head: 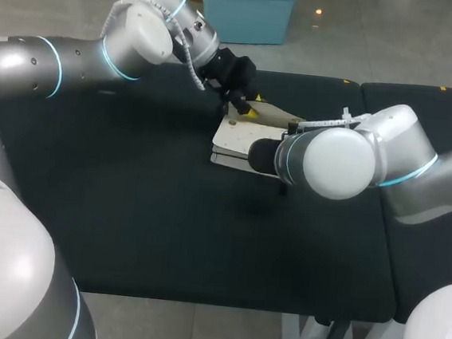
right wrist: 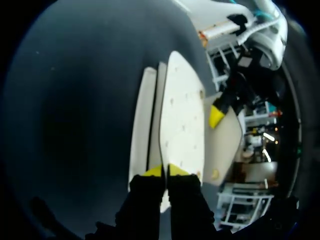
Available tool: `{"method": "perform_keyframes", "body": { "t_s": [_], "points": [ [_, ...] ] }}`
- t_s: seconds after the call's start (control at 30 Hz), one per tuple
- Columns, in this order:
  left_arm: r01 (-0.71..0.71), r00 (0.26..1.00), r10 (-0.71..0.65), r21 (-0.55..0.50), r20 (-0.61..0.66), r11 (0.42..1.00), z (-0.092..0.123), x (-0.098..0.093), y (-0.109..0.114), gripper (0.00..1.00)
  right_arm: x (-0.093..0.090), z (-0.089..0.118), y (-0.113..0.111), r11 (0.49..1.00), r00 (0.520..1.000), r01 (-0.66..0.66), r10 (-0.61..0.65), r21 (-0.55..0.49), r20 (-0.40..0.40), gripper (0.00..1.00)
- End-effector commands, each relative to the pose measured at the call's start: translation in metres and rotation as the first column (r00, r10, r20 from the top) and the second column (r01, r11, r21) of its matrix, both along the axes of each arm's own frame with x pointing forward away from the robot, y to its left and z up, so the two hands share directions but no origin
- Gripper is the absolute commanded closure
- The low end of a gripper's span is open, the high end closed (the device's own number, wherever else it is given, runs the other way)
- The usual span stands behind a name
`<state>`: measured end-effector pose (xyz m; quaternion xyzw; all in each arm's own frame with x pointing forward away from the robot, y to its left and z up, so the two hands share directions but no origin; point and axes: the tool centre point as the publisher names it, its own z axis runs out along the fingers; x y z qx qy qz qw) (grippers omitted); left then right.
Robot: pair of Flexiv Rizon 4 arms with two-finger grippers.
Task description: Pick up the bag, open it, inspect its contents, close it, and place it on the opposite side
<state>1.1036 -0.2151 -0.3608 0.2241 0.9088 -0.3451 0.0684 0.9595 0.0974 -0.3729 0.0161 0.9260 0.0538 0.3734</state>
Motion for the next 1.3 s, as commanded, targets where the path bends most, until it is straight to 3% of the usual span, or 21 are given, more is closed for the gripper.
{"method": "perform_keyframes", "body": {
  "t_s": [0.03,0.27,0.33,0.37,0.9,1.13,1.17,1.2,1.23,1.27,1.3],
  "points": [
    [-0.001,1.0,0.001,0.005,-0.014,1.0,-0.003,0.006,-0.002,1.0,-0.001,-0.003,-0.001,1.0,1.0,-0.004,0.004,0.006,0.011,1.0],
    [-0.009,0.999,0.008,-0.022,-0.039,1.0,-0.005,0.005,0.001,1.0,-0.002,-0.002,-0.002,1.0,1.0,-0.006,0.006,0.008,0.006,0.98],
    [-0.01,0.999,0.008,-0.03,-0.045,1.0,-0.003,0.005,0.002,1.0,-0.004,0.002,-0.002,1.0,1.0,-0.001,0.001,0.002,0.002,0.11],
    [-0.012,0.999,0.01,-0.033,-0.045,0.999,-0.002,0.005,0.002,1.0,-0.005,0.004,-0.002,1.0,1.0,-0.001,0.001,0.006,0.001,0.0],
    [-0.056,0.996,0.052,-0.054,-0.077,0.997,0.006,0.006,0.003,1.0,-0.033,0.062,-0.011,1.0,0.999,0.007,-0.007,0.015,-0.038,0.0],
    [-0.056,0.996,0.052,-0.054,-0.077,0.997,0.006,0.006,0.003,1.0,-0.02,0.082,-0.015,0.999,0.998,-0.034,0.036,0.033,-0.056,0.0],
    [-0.056,0.996,0.052,-0.054,-0.077,0.997,0.006,0.006,0.003,1.0,-0.016,0.085,-0.016,0.998,0.997,-0.043,0.045,0.038,-0.061,0.35],
    [-0.089,0.994,0.085,-0.045,-0.071,0.995,0.007,0.005,0.003,1.0,-0.015,0.087,-0.016,0.998,0.997,-0.047,0.049,0.041,-0.065,0.54],
    [-0.09,0.993,0.086,-0.05,-0.079,0.995,0.009,0.004,0.002,1.0,-0.012,0.089,-0.017,0.998,0.996,-0.047,0.05,0.036,-0.076,0.86],
    [-0.105,0.993,0.102,-0.042,-0.066,0.994,0.012,0.002,0.002,1.0,-0.01,0.09,-0.017,0.999,0.995,-0.047,0.049,0.024,-0.082,1.0],
    [-0.127,0.991,0.125,-0.041,-0.056,0.991,0.016,0.0,0.003,1.0,-0.008,0.093,-0.016,0.999,0.995,-0.05,0.052,0.017,-0.088,1.0]
  ]
}}
